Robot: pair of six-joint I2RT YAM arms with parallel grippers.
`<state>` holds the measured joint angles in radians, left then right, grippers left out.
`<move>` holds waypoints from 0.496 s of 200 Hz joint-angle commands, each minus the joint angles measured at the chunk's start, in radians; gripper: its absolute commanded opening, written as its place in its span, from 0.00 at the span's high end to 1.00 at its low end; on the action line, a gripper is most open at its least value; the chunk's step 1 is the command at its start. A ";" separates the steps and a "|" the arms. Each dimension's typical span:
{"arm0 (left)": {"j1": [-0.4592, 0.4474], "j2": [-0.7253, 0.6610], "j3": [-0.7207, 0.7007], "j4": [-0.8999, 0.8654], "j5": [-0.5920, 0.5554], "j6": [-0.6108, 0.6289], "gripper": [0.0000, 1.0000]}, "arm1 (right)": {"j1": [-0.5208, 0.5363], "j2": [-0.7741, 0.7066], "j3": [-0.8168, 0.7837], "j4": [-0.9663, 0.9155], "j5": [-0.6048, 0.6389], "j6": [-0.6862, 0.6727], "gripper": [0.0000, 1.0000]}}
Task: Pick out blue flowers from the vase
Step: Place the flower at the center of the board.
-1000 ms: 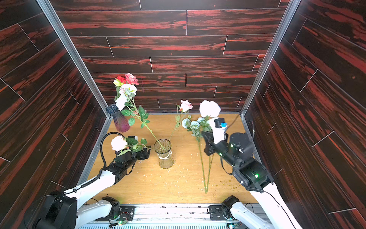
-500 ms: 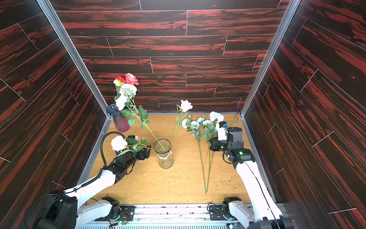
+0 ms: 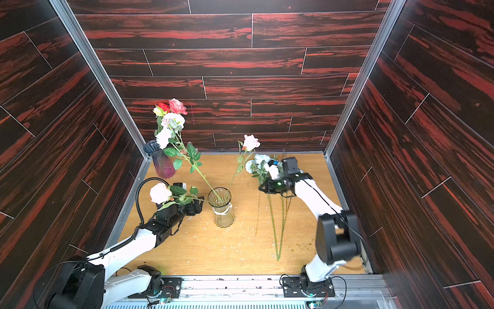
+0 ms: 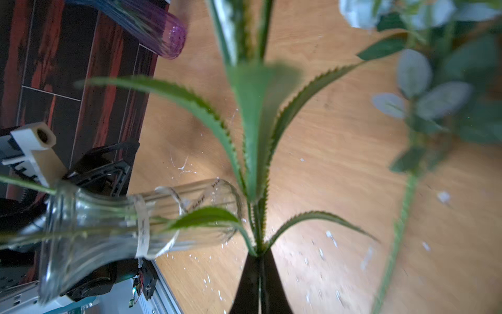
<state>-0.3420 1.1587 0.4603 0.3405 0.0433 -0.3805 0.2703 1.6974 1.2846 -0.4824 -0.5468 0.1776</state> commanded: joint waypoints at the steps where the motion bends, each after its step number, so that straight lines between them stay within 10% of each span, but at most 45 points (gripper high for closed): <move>1: -0.003 0.000 0.026 -0.003 -0.008 0.011 0.16 | 0.034 0.084 0.085 -0.037 -0.022 -0.032 1.00; 99: -0.003 0.002 0.028 -0.005 -0.008 0.011 0.16 | 0.063 0.281 0.051 -0.014 0.107 -0.023 1.00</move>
<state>-0.3420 1.1587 0.4603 0.3401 0.0437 -0.3809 0.3294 1.9583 1.3506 -0.4793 -0.5037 0.1650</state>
